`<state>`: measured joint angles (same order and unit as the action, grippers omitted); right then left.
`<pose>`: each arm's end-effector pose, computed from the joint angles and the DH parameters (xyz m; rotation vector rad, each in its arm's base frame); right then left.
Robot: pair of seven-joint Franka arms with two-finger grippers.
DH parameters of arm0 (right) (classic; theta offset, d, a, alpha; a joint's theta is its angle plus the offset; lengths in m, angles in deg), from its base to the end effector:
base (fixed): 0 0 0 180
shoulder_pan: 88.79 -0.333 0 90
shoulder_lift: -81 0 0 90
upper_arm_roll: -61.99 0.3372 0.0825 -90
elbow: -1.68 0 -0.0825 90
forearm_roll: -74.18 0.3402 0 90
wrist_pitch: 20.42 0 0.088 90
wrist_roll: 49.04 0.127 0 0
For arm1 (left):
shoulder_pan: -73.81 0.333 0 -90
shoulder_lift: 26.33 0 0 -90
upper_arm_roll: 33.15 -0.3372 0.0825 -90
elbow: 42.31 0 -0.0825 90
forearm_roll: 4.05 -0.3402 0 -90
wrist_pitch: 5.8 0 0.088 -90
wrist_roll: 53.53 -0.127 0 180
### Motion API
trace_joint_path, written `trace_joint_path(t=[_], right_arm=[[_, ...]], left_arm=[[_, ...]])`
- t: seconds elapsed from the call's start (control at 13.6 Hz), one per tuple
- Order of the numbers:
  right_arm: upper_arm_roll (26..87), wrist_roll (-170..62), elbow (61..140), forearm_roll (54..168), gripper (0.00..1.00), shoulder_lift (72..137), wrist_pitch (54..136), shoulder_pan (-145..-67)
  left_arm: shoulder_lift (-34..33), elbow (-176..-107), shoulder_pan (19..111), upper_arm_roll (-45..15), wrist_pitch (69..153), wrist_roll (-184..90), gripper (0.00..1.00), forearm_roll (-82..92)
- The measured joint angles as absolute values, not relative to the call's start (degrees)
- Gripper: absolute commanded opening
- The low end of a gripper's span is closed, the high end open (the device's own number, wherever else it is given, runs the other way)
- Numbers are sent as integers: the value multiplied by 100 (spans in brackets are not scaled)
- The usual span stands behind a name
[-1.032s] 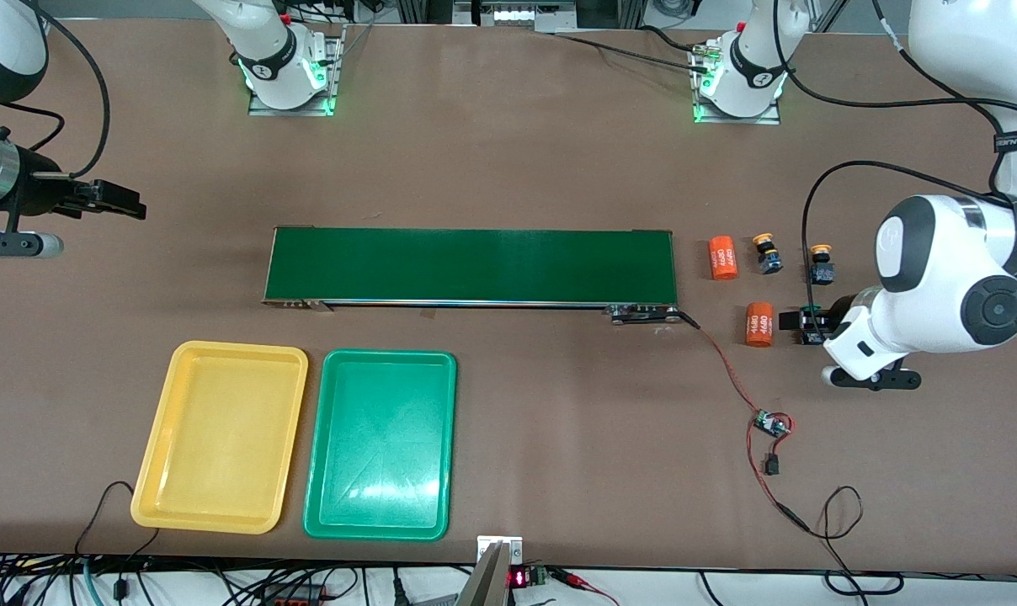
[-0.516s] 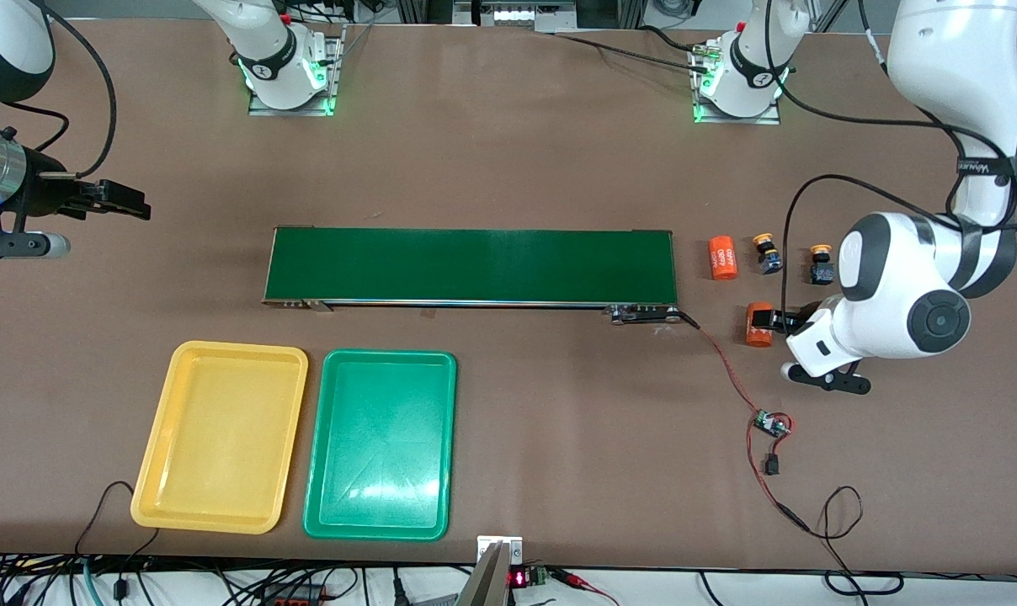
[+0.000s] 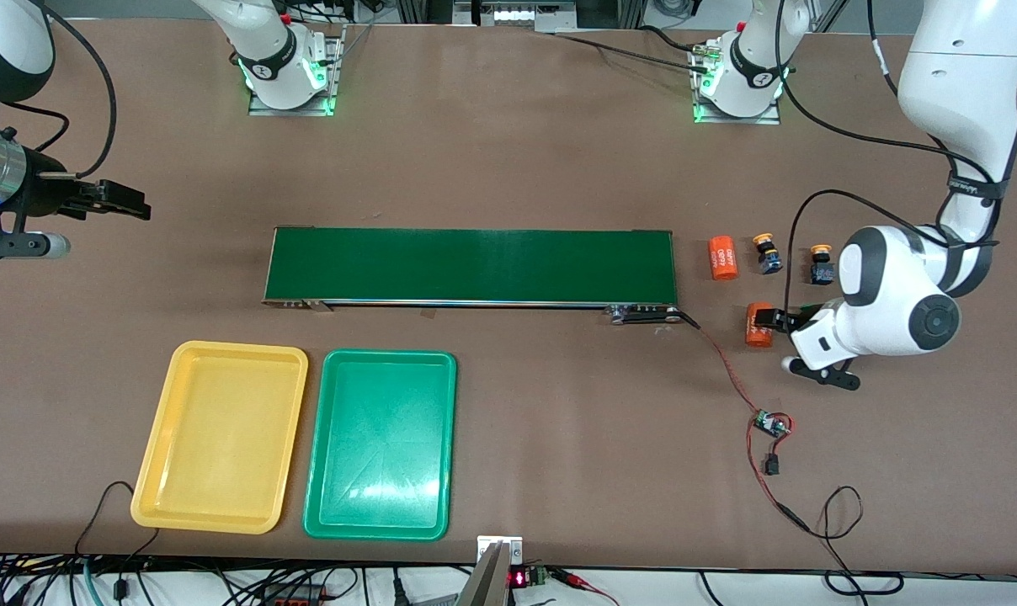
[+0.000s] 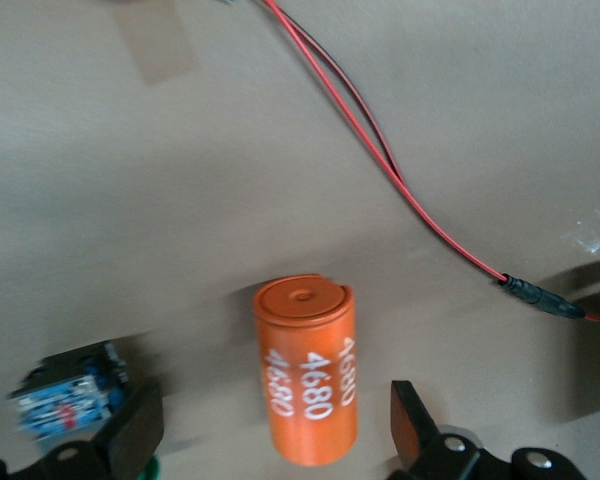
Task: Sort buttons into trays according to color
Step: 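Close the left gripper on the orange cylinder and lift it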
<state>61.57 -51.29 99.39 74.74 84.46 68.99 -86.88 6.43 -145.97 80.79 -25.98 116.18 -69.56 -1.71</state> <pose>0.5123 -0.0195 0.5374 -3.1078 0.0036 0.3192 0.6001 0.0011 0.2400 2.9644 -0.3662 -0.3484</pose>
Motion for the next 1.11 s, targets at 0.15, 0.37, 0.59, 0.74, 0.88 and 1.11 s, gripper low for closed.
trace_joint_path(t=[0.15, 0.37, 0.59, 0.74, 0.88, 1.11], right_arm=[[6157, -5129, 9939, 7474, 100, 8452, 6899, -8688], [6157, -5129, 9938, 7474, 100, 8474, 6899, -8688], [6157, -5130, 9939, 7474, 100, 8497, 6899, -8688], [6157, -5130, 9939, 7474, 100, 8502, 6899, -8687], [6157, -5130, 9939, 7474, 100, 8503, 6899, -8686], [6157, -5130, 9939, 7474, 100, 8507, 6899, -8686]], left_arm=[[659, -14736, 8071, -2558, 11752, -6956, 100, -171], [703, -14898, 8071, -2548, 12010, -6957, 92, -171], [810, -14982, 8071, -2536, 12215, -6966, 45, -171], [821, -15003, 8071, -2533, 12240, -6966, 14, -171], [793, -14999, 8071, -2530, 12230, -6967, 0, -171], [530, -14950, 8073, -2510, 12015, -6987, 0, -172]])
